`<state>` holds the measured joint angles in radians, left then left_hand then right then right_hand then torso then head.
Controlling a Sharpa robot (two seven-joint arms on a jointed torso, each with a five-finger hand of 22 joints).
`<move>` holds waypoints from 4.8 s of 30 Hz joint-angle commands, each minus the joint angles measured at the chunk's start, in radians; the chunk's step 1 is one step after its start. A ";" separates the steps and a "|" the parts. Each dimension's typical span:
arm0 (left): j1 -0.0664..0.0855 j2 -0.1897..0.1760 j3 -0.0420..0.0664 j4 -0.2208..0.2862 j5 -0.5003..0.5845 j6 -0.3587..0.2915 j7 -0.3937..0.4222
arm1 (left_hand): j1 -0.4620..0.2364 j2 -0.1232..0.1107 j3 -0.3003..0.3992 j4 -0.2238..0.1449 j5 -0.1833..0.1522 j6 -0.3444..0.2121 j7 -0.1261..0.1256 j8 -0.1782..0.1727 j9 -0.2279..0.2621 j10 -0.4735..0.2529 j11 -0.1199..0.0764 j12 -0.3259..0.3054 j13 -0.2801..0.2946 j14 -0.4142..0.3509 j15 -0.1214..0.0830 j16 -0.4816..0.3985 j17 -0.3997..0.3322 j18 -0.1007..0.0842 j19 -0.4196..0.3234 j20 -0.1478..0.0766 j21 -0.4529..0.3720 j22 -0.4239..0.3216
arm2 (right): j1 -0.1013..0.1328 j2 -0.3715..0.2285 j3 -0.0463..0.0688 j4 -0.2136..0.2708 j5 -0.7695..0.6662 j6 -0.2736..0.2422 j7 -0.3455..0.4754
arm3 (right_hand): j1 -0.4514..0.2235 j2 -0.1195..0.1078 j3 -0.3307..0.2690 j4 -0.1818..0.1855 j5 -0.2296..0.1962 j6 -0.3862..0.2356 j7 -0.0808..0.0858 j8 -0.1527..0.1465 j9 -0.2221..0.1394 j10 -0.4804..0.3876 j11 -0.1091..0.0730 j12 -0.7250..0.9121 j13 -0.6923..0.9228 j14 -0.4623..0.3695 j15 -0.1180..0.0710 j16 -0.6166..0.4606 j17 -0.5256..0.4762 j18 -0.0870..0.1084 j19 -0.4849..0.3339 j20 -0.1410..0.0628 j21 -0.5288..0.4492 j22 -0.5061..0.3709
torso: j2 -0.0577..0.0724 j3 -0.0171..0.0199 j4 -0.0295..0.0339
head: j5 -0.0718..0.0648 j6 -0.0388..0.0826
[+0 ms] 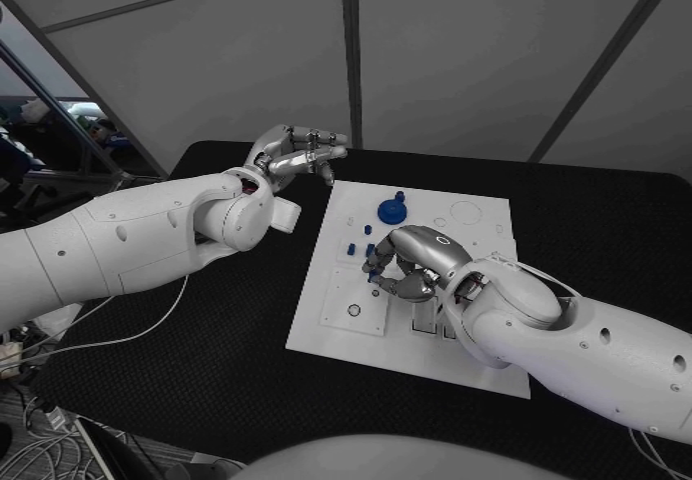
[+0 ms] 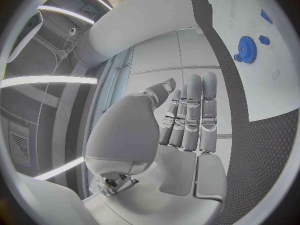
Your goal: Assemble the parts on the task board
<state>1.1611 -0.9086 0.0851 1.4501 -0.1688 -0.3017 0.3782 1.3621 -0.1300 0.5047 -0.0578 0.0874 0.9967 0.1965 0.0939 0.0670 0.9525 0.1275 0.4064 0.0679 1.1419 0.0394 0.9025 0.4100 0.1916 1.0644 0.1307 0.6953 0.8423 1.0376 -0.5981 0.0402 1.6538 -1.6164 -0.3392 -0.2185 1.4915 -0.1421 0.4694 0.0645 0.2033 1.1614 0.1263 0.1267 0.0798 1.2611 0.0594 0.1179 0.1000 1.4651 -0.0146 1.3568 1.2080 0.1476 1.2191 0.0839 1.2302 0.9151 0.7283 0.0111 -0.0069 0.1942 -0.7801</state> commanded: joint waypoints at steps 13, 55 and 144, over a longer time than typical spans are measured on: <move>0.003 0.002 0.001 0.000 0.003 0.014 0.007 | 0.005 -0.001 0.005 0.001 -0.002 -0.004 0.000 0.006 -0.001 -0.004 -0.001 0.004 -0.002 -0.007 -0.003 -0.003 -0.001 -0.010 -0.008 0.001 -0.006 0.001 | -0.008 -0.001 -0.013 -0.014 -0.029 0.046 0.014 | -0.008 0.004 0.001 -0.008 0.003 0.002 0.006 0.003 0.001 0.003 0.001 -0.008 0.001 0.039 -0.005 0.004 -0.002 -0.019 0.001 0.001 0.002 -0.001 | 0.001 0.0003 -0.0003 | 0.007 -0.013; 0.003 0.004 0.001 -0.010 0.003 0.015 -0.004 | 0.003 -0.002 0.006 0.001 -0.003 -0.007 0.001 0.007 0.000 -0.008 0.000 0.007 -0.001 -0.007 -0.001 -0.004 -0.003 -0.010 -0.009 0.002 -0.007 0.002 | -0.013 -0.022 -0.014 0.009 -0.045 0.063 0.002 | -0.014 0.006 -0.001 -0.011 0.003 0.004 0.006 0.003 0.002 0.005 0.001 -0.009 0.003 0.040 -0.005 0.008 0.003 -0.021 0.004 0.002 0.006 0.006 | 0.001 -0.0006 0.0000 | 0.006 -0.016; 0.002 -0.007 0.001 -0.007 0.003 0.024 -0.007 | -0.011 0.003 0.004 0.009 -0.003 -0.014 0.002 0.013 0.000 -0.018 0.001 0.017 0.000 -0.006 0.001 -0.003 -0.009 -0.009 -0.012 0.006 -0.010 0.000 | 0.019 -0.287 0.059 0.058 -0.027 0.158 0.035 | -0.082 -0.051 -0.154 0.014 -0.014 -0.198 0.018 -0.054 -0.010 -0.297 0.044 0.124 -0.033 0.012 0.032 -0.052 -0.117 0.010 -0.079 0.037 -0.127 -0.188 | 0.001 -0.0003 -0.0005 | -0.087 0.022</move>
<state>1.1618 -0.9157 0.0848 1.4414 -0.1682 -0.2903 0.3618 1.3582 -0.1260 0.5061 -0.0509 0.0874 0.9880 0.1982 0.1017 0.0670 0.9418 0.1308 0.4171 0.0680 1.1419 0.0394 0.9025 0.4020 0.1916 1.0574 0.1378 0.6876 0.8426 1.0566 -0.8898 0.1007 1.7113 -1.6243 -0.2031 -0.1993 1.4021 -0.1952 0.3220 0.0797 0.1838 0.9569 0.1469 0.0714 0.0689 0.9680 0.1017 0.2385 0.0667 1.4650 0.0211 1.3016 1.0903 0.1556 1.1334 0.1226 1.1058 0.7262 0.7284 0.0112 -0.0080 0.1071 -0.7583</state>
